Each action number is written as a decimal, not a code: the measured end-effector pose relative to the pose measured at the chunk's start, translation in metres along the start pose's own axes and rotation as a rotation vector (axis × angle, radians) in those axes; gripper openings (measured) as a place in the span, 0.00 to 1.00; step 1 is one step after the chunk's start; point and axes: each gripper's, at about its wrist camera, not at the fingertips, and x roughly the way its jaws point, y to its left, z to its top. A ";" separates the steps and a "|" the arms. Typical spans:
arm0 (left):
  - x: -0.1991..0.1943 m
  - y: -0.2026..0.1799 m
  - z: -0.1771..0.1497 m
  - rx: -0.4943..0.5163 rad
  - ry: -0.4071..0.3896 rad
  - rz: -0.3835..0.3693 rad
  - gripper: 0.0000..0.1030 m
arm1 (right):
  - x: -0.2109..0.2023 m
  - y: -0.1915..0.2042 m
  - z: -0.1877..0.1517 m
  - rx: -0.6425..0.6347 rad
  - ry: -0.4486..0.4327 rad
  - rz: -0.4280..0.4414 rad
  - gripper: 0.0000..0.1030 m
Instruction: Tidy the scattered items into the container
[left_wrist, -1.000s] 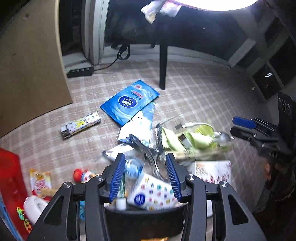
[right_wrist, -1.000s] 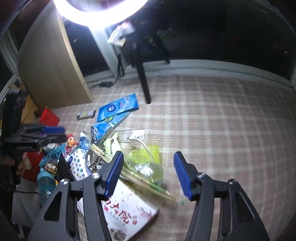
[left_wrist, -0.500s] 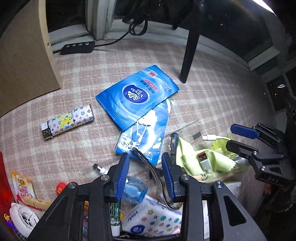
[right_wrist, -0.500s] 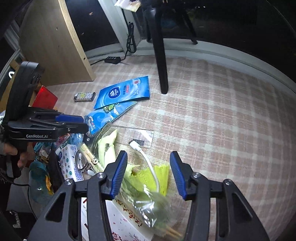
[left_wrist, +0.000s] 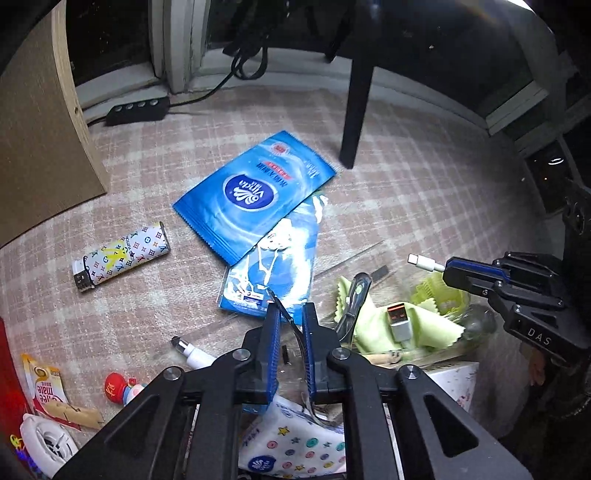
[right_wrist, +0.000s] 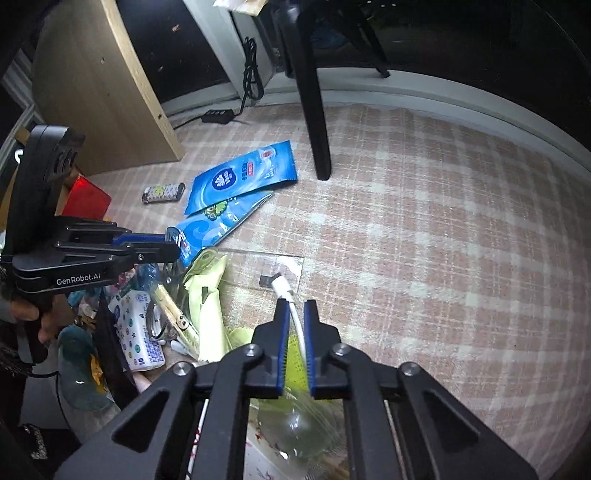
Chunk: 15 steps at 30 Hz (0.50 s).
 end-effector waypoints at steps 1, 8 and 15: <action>-0.003 -0.001 -0.001 0.003 -0.007 -0.006 0.09 | -0.003 -0.001 -0.001 0.008 -0.007 0.008 0.06; -0.031 -0.007 -0.009 0.020 -0.066 -0.044 0.04 | -0.031 0.001 -0.015 0.043 -0.084 0.030 0.04; -0.070 -0.005 -0.016 0.023 -0.153 -0.056 0.02 | -0.073 0.007 -0.028 0.083 -0.195 0.062 0.04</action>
